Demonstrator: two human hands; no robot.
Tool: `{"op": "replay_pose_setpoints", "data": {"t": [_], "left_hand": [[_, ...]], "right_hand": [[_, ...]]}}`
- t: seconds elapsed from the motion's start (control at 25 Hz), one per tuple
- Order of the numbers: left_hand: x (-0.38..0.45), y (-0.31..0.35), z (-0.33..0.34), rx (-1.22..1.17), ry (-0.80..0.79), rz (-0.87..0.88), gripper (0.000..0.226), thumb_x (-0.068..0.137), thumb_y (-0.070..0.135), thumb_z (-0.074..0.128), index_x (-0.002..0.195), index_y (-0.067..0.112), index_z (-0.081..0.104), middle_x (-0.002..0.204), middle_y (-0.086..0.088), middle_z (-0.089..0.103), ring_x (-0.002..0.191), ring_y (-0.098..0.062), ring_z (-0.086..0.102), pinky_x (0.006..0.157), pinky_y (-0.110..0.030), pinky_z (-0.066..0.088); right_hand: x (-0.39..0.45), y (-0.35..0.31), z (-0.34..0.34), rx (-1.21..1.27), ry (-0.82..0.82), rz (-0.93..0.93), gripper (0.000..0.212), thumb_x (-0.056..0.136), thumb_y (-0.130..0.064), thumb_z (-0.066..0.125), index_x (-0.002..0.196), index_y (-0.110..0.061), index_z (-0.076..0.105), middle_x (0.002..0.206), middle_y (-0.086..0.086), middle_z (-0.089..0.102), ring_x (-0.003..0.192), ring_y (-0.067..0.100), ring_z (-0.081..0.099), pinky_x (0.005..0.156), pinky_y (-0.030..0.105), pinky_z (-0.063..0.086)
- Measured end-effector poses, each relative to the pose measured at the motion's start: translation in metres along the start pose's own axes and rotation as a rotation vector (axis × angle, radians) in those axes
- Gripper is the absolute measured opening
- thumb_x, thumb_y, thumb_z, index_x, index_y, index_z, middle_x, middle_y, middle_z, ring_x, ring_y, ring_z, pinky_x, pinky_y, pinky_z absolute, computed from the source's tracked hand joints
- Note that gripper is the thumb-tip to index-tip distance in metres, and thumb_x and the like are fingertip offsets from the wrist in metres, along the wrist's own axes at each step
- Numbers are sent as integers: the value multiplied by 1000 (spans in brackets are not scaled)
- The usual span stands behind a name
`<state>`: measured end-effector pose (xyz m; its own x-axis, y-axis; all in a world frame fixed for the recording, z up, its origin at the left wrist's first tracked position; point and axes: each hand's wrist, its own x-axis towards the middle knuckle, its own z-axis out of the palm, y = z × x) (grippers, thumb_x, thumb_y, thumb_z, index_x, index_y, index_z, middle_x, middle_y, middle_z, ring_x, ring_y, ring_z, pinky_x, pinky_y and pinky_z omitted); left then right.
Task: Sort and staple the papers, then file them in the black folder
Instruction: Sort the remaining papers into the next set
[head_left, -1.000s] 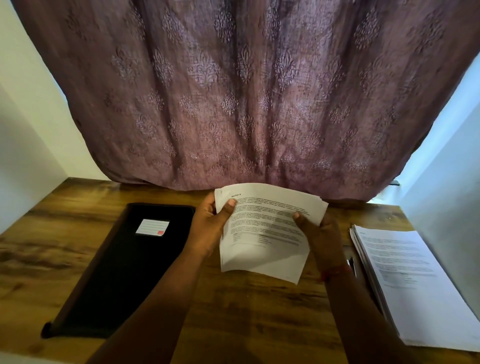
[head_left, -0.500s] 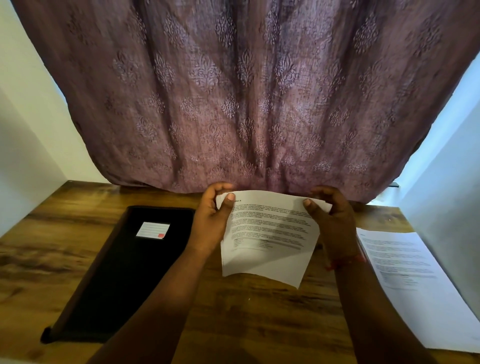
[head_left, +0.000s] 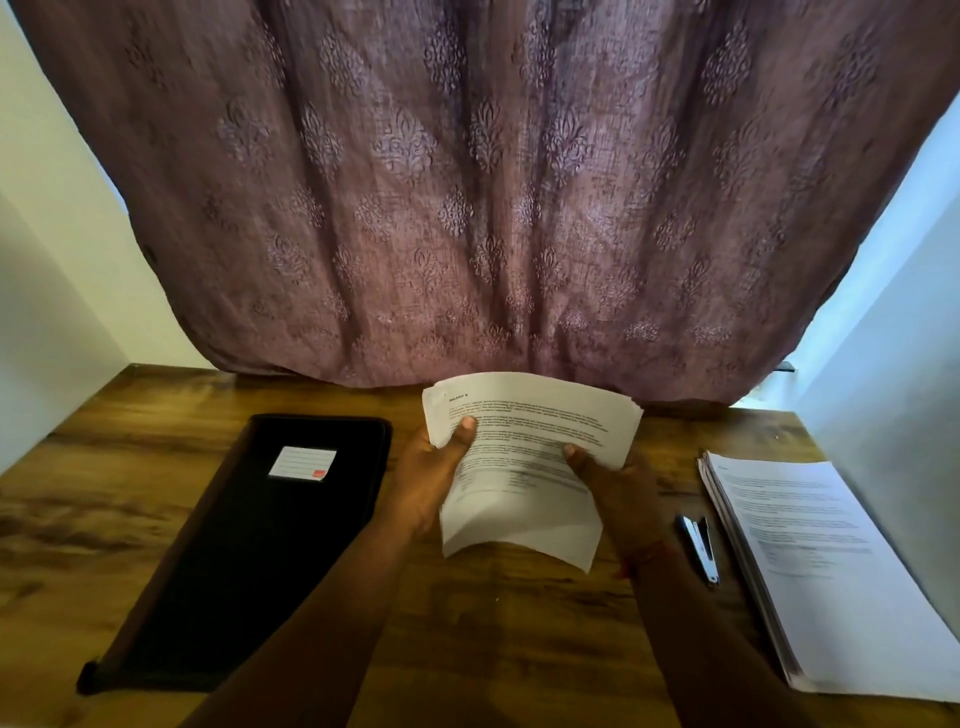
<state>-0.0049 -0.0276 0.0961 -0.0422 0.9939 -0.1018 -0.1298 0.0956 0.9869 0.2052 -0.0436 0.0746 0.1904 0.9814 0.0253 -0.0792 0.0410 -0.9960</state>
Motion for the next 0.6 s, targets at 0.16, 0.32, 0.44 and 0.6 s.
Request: {"op": "replay_pose_setpoints", "data": {"t": [0.16,0.32,0.44,0.6], "left_hand": [[-2,10,1,96,80,191,21,92,33,64,112,29,64,101,8,74,95,-10,70,72,-22,56],[1,26,1,219,89,420,21,98,23,57,117,32,59,105,11,68,90,-5,68,68,-18,54],[2,25,3,227,72,420,11,99,27,54,103,29,65,95,8,72,87,-6,68,69,-20,53],[6,23,6,160,81,375,9,98,28,56,107,28,59,90,12,71,82,0,68,67,-17,53]], "right_hand": [[6,-14,-5,-26,12,-129,22,83,-25,71,104,-21,69,98,-1,75,92,18,71,74,34,60],[20,-44,-12,-225,-13,-374,17,90,-18,67,106,-23,68,98,-2,72,88,9,69,70,26,58],[20,-47,-9,-268,-33,-400,11,87,-26,67,98,-25,69,88,-6,72,80,8,69,65,25,56],[25,-37,-7,-78,16,-274,33,78,-30,78,106,-37,62,103,-2,69,87,16,70,69,31,59]]}}
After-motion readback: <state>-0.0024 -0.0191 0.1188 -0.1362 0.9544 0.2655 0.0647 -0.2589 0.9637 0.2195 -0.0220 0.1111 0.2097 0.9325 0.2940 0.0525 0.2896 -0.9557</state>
